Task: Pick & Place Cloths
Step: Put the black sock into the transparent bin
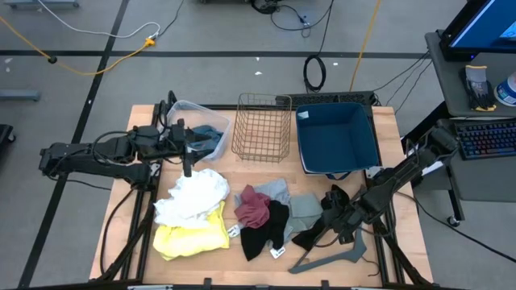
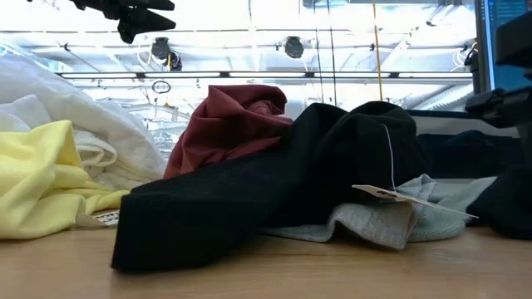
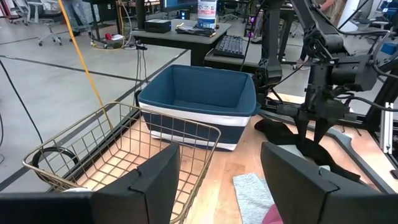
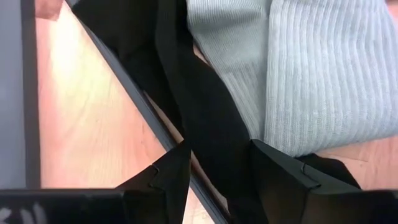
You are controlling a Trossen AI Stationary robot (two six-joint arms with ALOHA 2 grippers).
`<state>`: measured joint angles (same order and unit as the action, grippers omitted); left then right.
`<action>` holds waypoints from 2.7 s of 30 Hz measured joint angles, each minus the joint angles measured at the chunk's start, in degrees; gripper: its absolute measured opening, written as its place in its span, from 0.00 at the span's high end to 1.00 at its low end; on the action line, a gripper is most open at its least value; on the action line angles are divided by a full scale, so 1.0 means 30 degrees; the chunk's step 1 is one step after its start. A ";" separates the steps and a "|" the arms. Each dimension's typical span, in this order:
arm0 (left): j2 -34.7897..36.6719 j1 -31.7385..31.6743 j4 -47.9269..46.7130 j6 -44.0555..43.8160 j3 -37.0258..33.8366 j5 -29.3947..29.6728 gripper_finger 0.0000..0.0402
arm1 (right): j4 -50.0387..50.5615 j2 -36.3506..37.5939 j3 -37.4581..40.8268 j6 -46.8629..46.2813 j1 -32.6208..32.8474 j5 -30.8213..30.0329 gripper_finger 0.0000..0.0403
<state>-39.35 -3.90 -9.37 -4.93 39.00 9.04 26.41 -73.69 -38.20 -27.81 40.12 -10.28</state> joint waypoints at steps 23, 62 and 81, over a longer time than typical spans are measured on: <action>0.0000 0.0000 -0.0503 -0.0058 0.0000 0.0000 0.44 | 0.0868 -0.0087 0.0000 -0.1590 0.0000 -0.0050 0.97; -0.2630 0.2567 0.2251 -0.1909 0.0029 -0.0219 0.44 | -0.7403 0.5144 -0.6539 1.4339 -0.0127 -0.6691 1.00; -1.0352 0.2725 1.3460 -0.2040 0.0029 -0.3516 0.44 | -1.6761 0.4705 -0.6572 2.3089 -0.2655 -0.6539 1.00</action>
<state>-70.41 4.27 31.01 -11.05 39.09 -1.51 -23.87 -59.58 -57.91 41.45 32.15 -29.90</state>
